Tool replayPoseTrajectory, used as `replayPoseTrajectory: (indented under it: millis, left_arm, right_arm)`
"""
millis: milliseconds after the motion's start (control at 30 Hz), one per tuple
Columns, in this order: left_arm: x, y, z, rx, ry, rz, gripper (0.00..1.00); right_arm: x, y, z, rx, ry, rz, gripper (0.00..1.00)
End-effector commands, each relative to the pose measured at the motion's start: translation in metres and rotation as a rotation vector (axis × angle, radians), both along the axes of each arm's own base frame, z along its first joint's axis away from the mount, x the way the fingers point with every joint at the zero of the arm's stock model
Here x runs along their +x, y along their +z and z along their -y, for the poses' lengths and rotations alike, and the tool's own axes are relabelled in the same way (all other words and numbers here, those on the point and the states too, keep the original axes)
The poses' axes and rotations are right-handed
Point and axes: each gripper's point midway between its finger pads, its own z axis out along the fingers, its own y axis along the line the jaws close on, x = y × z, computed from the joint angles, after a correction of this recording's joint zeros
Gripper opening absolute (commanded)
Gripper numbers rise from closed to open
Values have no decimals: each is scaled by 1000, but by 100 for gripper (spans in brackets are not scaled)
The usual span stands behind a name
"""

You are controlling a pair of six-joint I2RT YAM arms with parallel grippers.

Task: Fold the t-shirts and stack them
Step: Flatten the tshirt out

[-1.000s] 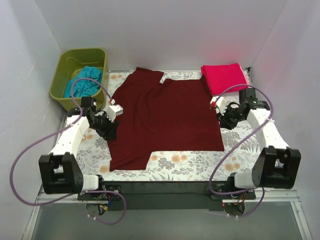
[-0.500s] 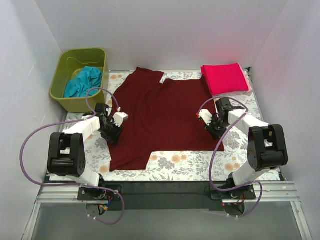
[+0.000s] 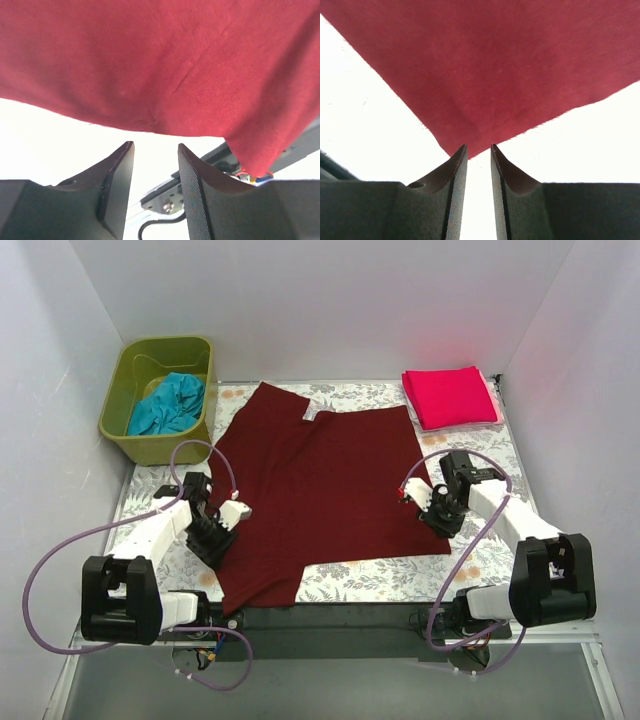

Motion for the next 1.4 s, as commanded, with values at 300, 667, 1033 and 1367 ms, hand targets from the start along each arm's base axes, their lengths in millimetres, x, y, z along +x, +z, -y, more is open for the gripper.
replayPoseTrajectory:
  millis: [300,667,1033,1367]
  left_arm:
    - [121,27,32,-125,156,175,42]
    - [105,-7,23,-60,172,80,43]
    - [38,-19,12,-17,123,-42,39]
    - [79,18,27,-99,114,39,48]
  right_arm:
    - [60,10,-25,81,-100,26,28]
    - [6,-40,12,-105,-83,-96,22]
    - [-40,-31,13,-76,-51,-173,21]
    - [-37,18,-28,142,-4,-247,28]
